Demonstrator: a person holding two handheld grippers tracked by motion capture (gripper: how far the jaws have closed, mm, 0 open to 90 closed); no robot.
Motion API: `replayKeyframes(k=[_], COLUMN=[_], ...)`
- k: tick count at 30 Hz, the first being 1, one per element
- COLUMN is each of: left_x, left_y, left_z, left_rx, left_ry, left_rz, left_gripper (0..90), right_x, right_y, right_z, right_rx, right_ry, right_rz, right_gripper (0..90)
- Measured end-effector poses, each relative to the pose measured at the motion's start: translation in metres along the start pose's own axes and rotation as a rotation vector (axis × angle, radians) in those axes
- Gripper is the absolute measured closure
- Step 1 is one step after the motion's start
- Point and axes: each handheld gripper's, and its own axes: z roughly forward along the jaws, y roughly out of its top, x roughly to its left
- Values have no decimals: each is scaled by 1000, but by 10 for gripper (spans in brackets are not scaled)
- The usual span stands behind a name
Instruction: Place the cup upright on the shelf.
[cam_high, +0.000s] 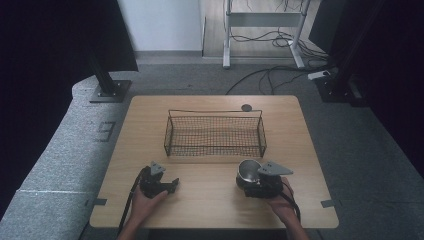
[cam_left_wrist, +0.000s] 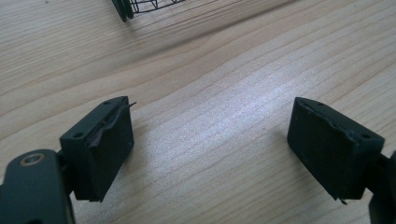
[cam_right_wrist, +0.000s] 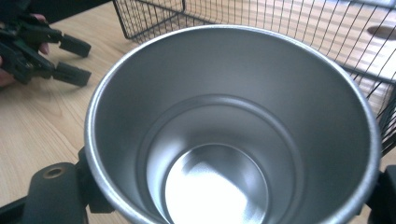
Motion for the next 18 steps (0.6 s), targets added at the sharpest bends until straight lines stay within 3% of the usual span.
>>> replayKeyframes(k=[18], left_x=[0], left_y=[0], left_z=[0], left_rx=[0], left_ry=[1], left_rz=[-1], left_gripper=[148], right_x=[-4], right_y=[30], right_z=[-10], right_rx=[-40], right_ry=[19], right_rz=[-1], right_gripper=[182])
